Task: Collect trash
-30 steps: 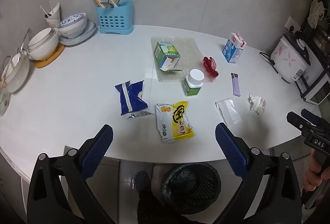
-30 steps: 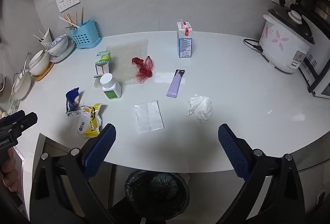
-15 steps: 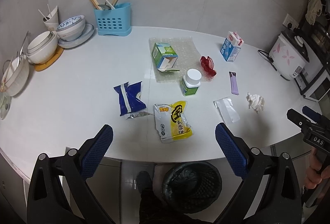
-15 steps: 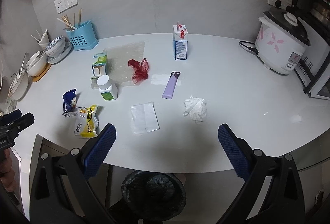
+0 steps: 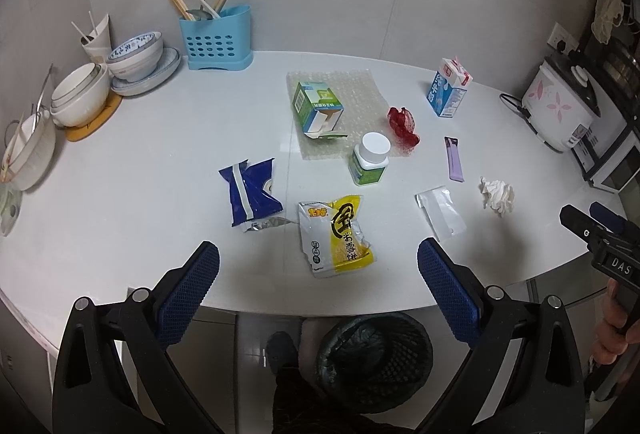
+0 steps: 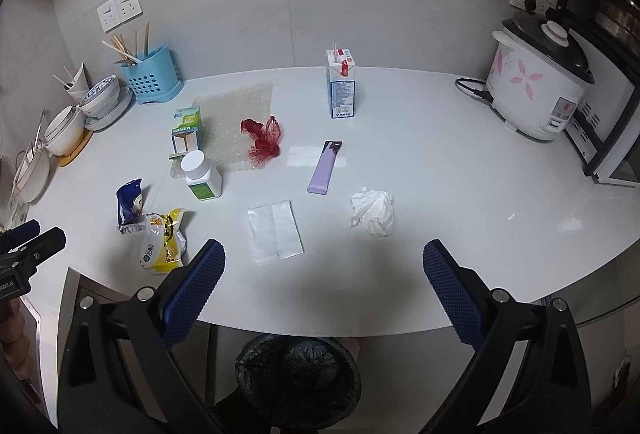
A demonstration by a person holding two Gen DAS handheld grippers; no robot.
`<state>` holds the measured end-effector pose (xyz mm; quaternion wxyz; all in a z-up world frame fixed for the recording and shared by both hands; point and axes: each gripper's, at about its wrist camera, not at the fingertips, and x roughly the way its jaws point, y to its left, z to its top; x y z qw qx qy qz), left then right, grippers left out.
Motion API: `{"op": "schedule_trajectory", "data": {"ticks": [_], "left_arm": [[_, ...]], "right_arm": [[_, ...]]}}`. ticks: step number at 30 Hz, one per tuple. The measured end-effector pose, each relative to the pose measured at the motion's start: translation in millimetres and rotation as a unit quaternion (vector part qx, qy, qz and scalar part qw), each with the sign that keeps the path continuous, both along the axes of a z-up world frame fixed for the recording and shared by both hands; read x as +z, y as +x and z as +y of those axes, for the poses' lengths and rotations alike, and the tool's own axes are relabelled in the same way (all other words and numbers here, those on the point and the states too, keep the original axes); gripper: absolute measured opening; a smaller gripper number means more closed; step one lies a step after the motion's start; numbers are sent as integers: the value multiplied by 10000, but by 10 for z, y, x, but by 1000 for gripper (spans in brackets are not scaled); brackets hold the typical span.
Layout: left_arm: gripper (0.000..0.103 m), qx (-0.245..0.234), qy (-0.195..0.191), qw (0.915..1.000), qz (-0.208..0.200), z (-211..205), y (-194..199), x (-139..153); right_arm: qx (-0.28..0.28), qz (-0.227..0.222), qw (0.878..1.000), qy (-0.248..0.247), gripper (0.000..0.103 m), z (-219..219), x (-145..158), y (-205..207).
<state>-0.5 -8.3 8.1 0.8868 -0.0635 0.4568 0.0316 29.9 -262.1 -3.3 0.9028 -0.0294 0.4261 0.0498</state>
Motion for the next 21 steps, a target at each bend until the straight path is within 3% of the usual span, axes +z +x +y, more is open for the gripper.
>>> {"op": "schedule_trajectory", "data": {"ticks": [21], "left_arm": [[97,-8,7,10000,8,40,11,20]], "right_arm": [[-53,-8,10000,-22,95,55,6,10]]}}
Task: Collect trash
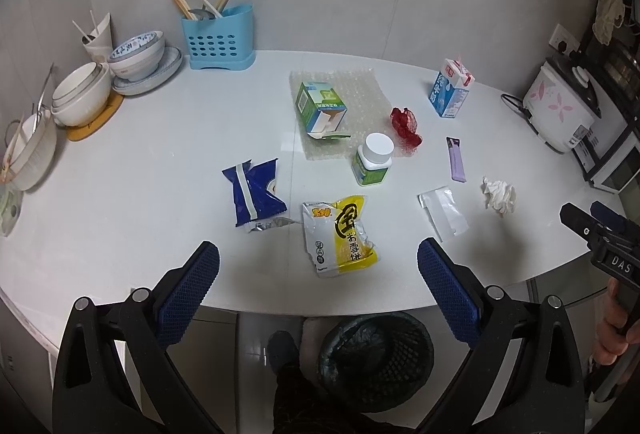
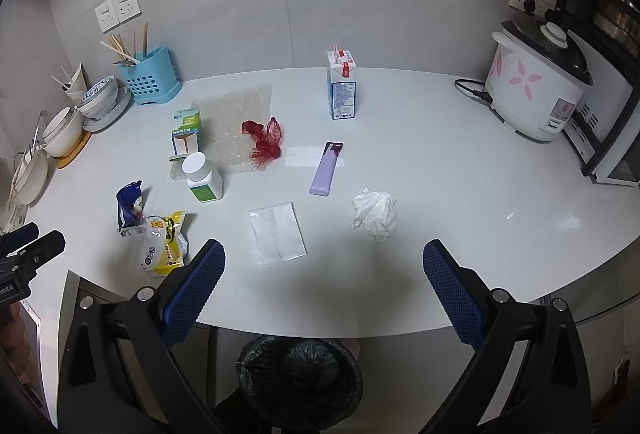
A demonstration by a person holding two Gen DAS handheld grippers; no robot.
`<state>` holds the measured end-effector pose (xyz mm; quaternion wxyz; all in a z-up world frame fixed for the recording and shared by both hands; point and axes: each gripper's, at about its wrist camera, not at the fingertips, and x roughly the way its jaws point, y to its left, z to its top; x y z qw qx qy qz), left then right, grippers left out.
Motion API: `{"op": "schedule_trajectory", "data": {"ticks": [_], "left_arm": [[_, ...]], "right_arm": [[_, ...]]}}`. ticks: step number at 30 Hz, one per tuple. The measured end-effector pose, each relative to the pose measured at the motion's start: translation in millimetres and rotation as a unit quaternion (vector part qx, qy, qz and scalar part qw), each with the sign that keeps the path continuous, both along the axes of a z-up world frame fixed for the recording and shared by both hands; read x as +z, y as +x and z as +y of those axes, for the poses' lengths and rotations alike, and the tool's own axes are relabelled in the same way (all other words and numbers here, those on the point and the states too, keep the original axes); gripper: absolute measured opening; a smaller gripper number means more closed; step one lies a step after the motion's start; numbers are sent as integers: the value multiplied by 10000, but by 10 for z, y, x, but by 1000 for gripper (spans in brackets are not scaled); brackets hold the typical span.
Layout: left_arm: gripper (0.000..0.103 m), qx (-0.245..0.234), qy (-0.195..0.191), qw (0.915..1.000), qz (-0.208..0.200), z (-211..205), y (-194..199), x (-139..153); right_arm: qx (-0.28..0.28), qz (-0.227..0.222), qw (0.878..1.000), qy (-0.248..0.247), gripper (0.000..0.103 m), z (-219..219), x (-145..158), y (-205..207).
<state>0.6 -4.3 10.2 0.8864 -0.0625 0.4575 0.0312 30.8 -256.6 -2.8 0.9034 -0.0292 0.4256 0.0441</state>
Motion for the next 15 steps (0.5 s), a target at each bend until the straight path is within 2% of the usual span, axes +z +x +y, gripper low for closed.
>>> {"op": "schedule_trajectory", "data": {"ticks": [15], "left_arm": [[97,-99,53,9999,-12,-84,17,37]], "right_arm": [[-44,-60,10000,18,95,-61,68,-58]]}}
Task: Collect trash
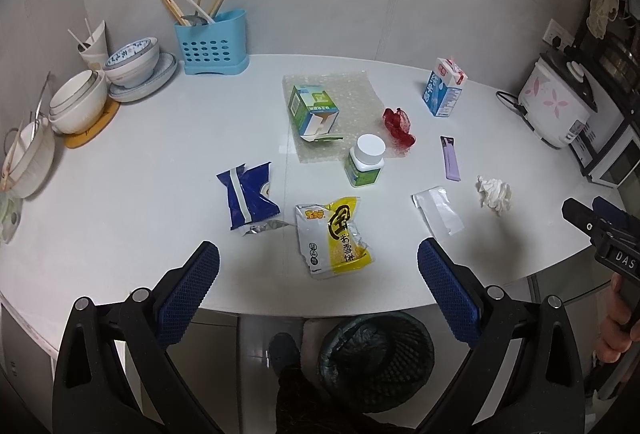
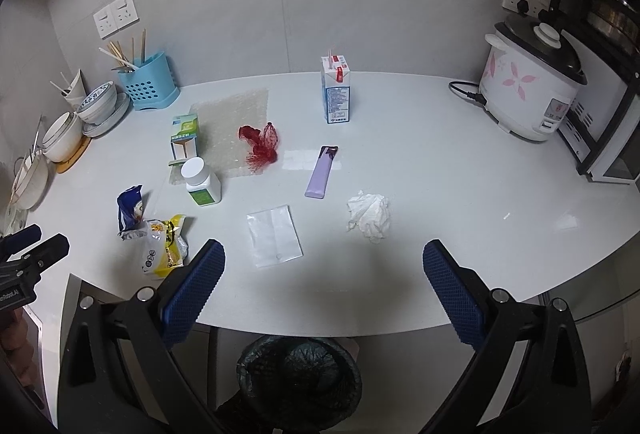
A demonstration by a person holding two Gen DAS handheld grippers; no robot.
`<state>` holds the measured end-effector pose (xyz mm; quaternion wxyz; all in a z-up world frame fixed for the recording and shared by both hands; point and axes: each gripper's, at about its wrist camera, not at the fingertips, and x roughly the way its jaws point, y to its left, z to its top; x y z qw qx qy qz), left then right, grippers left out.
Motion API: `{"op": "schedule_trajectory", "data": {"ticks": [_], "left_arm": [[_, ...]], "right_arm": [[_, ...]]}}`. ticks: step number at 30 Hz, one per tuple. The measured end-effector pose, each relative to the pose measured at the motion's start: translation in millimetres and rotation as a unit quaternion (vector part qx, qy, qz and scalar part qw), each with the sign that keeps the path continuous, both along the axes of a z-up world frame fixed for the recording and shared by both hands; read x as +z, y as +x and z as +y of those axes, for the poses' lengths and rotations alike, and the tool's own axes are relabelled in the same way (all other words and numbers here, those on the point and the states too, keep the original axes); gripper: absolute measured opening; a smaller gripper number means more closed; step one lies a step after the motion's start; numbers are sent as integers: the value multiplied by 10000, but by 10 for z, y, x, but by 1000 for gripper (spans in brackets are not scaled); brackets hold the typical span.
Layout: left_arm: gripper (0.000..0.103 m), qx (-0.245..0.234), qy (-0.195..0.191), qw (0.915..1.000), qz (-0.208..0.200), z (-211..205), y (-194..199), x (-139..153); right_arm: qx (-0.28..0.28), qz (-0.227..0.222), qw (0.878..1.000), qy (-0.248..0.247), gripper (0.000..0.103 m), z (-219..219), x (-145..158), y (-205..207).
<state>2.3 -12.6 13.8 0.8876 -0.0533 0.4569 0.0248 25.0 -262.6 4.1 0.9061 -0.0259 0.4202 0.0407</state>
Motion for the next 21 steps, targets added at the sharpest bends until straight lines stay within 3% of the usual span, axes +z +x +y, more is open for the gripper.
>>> {"op": "schedule_trajectory", "data": {"ticks": [21], "left_arm": [[97,83,14,9999,70,71,147,-64]], "right_arm": [[92,164,9998,-32,95,90,-99,180]]}}
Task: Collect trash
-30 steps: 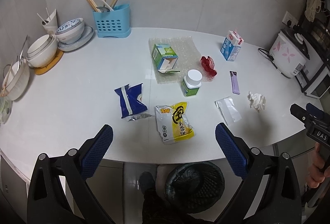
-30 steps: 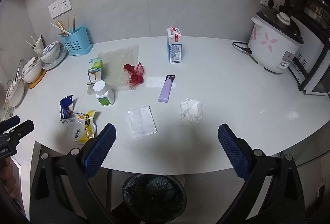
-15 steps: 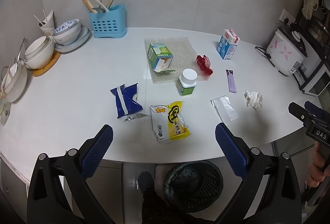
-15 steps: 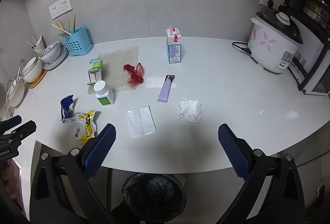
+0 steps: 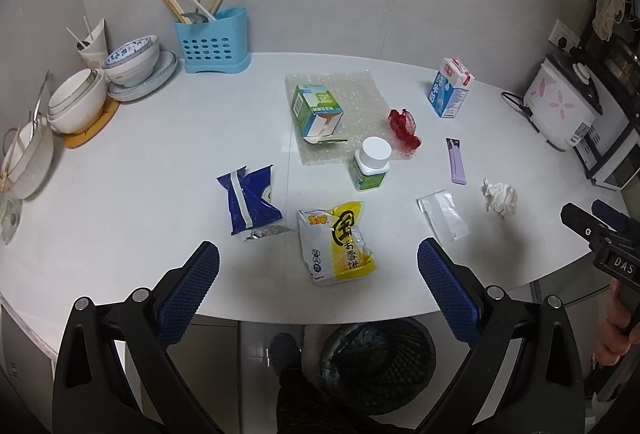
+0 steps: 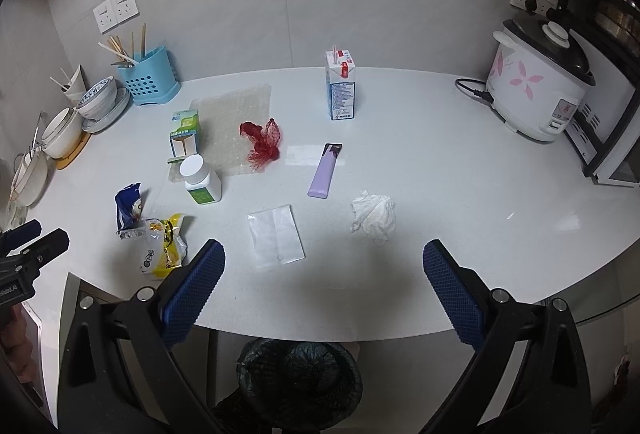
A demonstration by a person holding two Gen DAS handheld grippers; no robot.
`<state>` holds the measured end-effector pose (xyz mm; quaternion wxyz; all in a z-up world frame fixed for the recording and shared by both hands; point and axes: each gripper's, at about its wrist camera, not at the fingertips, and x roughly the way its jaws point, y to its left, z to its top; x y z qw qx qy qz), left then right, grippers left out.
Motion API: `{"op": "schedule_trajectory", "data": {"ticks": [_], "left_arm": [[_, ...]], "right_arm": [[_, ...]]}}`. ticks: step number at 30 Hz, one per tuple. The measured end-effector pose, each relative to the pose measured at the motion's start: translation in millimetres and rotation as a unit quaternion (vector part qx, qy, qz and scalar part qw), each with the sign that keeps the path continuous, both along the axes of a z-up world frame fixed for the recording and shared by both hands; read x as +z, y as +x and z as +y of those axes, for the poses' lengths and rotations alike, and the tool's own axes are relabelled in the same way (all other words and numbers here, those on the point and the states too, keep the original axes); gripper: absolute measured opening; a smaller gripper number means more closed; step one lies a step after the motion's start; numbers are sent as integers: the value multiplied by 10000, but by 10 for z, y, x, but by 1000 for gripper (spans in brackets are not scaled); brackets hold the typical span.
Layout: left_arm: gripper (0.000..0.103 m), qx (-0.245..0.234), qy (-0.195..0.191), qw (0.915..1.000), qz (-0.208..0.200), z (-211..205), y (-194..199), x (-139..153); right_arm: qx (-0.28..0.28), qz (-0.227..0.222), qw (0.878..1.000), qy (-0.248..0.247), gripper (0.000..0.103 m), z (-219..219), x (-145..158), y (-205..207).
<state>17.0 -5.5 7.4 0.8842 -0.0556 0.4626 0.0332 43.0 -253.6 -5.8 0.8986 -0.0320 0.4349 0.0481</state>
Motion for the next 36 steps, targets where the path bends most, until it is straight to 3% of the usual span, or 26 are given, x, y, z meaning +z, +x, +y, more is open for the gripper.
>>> {"op": "schedule_trajectory", "data": {"ticks": [12,23,36], "left_arm": [[97,324,1,9977,597,670,715,-625],[96,281,-127,9928,1162,942,1181,-1173],[87,159,-79,9877,1552,959,1401,-1434]], "right_arm": [[281,721,9967,-245,95,553,-583,678],[123,1327,9900,-453,93,726,-1128,1154],[-8,1851,9817,-445,78,714,-1455,1284]]}}
